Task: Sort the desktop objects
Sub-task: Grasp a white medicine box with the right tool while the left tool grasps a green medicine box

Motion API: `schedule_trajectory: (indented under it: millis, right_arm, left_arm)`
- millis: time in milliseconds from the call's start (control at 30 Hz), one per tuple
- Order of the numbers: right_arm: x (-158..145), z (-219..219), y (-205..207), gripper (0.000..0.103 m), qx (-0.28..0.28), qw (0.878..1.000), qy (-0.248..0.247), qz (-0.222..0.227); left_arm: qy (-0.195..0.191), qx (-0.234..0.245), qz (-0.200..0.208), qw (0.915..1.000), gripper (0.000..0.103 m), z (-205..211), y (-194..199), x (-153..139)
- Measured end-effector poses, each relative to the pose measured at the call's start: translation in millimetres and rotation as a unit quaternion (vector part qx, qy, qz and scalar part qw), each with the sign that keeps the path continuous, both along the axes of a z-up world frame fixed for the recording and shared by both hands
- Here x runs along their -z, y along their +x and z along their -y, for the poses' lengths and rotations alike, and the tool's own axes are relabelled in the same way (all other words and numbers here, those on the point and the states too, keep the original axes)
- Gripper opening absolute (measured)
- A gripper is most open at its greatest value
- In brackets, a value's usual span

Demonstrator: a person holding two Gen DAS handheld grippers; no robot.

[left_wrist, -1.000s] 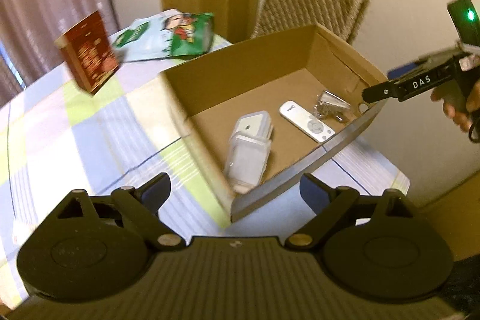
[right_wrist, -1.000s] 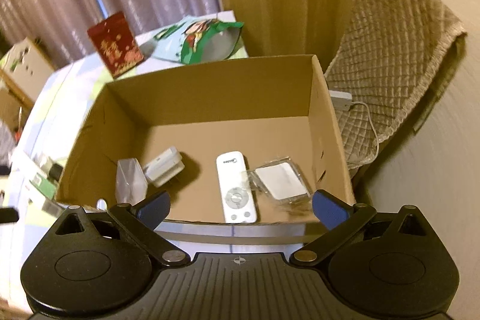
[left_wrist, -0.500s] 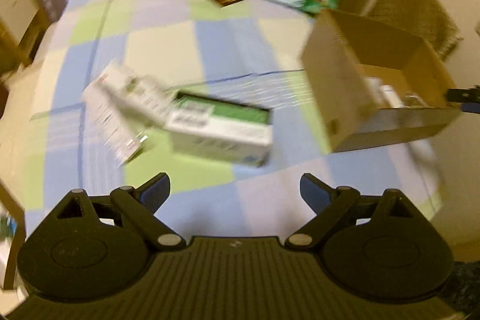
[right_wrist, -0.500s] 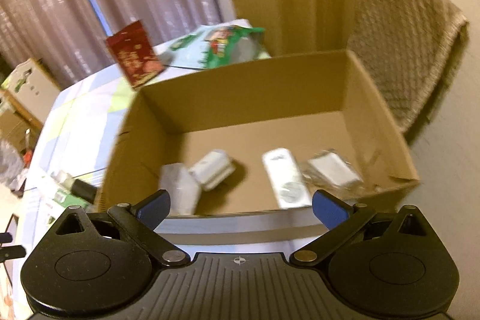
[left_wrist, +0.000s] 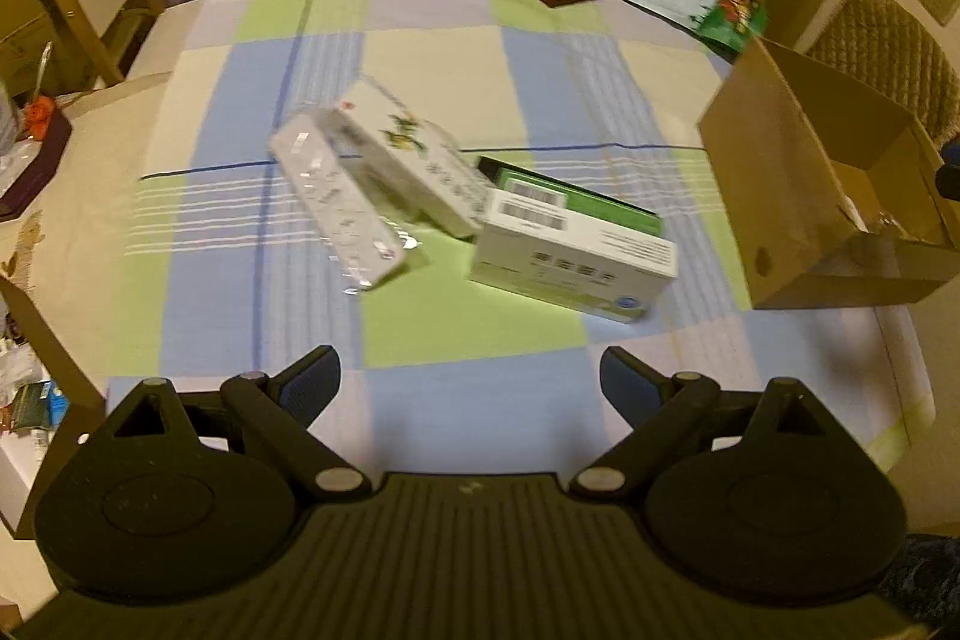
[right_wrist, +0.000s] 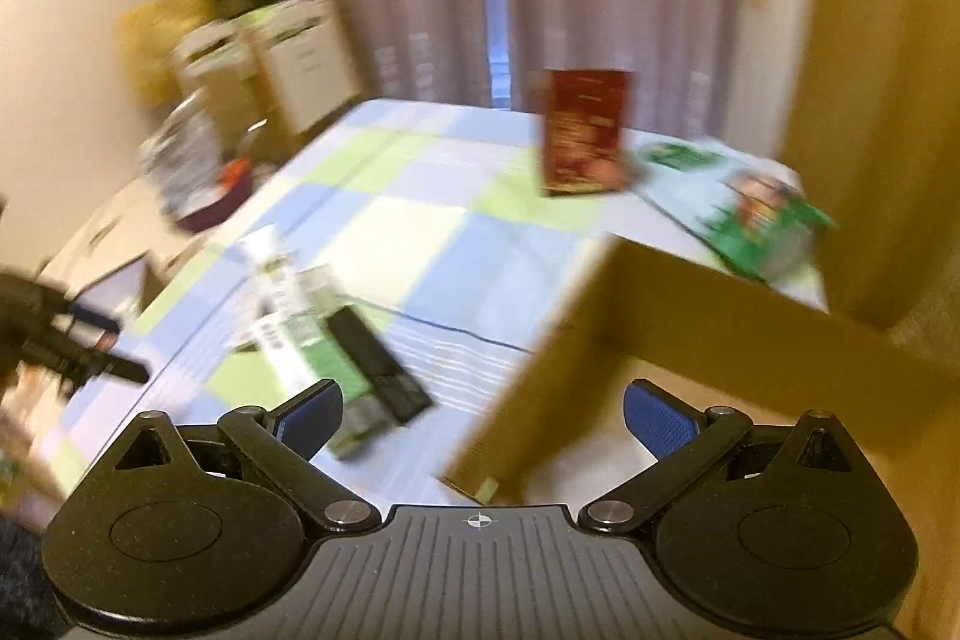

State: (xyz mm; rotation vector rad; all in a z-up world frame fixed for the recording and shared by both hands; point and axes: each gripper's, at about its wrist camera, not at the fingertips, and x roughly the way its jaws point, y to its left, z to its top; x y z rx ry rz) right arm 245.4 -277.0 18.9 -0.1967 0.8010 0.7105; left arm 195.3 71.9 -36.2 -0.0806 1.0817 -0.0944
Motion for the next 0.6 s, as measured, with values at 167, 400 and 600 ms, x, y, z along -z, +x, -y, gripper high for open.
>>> schedule_trajectory:
  millis: [167, 400, 600]
  right_arm:
    - [19, -58, 10, 0.1, -0.114, 0.993, -0.024, -0.013]
    - [82, -135, 24, 0.074, -0.214, 0.97, -0.083, -0.075]
    - [116, -167, 31, 0.059, -0.238, 0.962, -0.104, -0.09]
  left_arm:
    - [0.0, -0.017, 0.001, 0.9998, 0.092, -25, -3, -2]
    - [0.002, -0.046, -0.007, 0.9989, 0.092, -54, -5, 3]
    - [0.004, -0.067, -0.023, 0.9975, 0.092, -76, -6, 10]
